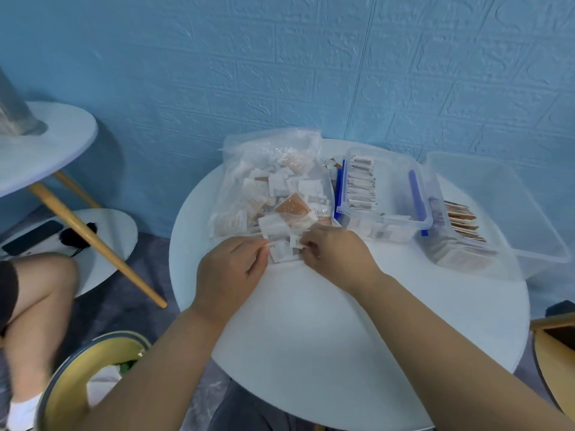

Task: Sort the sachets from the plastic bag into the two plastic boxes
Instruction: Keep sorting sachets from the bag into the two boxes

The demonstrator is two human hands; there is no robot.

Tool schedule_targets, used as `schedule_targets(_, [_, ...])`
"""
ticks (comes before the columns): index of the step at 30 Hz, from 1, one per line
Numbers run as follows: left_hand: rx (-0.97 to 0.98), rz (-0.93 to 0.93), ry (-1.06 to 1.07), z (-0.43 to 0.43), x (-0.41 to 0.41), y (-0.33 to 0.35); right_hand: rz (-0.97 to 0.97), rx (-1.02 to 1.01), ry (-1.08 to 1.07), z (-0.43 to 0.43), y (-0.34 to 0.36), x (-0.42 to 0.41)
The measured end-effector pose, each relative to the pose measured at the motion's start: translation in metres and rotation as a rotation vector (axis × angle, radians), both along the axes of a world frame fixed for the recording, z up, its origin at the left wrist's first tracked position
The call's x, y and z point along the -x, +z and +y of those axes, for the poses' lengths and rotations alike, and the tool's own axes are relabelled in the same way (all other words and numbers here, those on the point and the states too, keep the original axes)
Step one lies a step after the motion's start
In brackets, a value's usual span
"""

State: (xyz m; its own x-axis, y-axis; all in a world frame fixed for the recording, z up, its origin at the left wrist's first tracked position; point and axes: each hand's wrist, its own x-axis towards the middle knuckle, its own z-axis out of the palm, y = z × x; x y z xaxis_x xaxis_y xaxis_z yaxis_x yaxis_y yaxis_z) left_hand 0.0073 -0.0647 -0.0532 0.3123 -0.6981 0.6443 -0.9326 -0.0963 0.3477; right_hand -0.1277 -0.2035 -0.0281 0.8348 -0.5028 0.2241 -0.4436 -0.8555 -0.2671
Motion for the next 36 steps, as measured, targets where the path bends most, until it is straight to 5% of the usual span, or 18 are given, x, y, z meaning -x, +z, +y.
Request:
schedule_targets(4, [0.142,0.320,0.073,-0.001,0.008,0.012,-0.277,-0.165,-0.051,-0.003,0.003,0.005])
schedule_targets(8, [0.223,0.622,0.225,-0.005,0.018,0.023,-0.656,-0.851,-0.172,0.008,0.023,0.010])
schedule_targets(10, [0.214,0.788,0.294,-0.010,0.019,0.026,-0.678,-1.121,-0.132,0.017,0.031,0.010])
schedule_targets(12, [0.198,1.011,0.304,-0.014,0.024,0.029,-0.627,-1.171,-0.094,0.025,0.029,0.007])
schedule_targets(16, [0.245,1.318,0.134,-0.013,0.041,0.036,-0.598,-1.100,-0.117,0.034,0.019,-0.003])
schedule_targets(21, [0.139,1.107,0.052,-0.001,0.033,0.030,-0.520,-1.101,-0.124,0.036,0.014,-0.009])
schedule_targets(24, [0.220,0.988,0.233,0.007,0.014,0.021,-0.415,-0.767,-0.086,0.038,0.009,-0.016])
schedule_targets(28, [0.332,0.892,0.414,0.016,0.006,0.015,-0.106,-0.303,0.242,0.044,-0.002,-0.022])
schedule_targets(36, [0.333,0.804,0.453,0.014,0.011,0.012,0.151,-0.058,0.299,0.047,-0.025,-0.022])
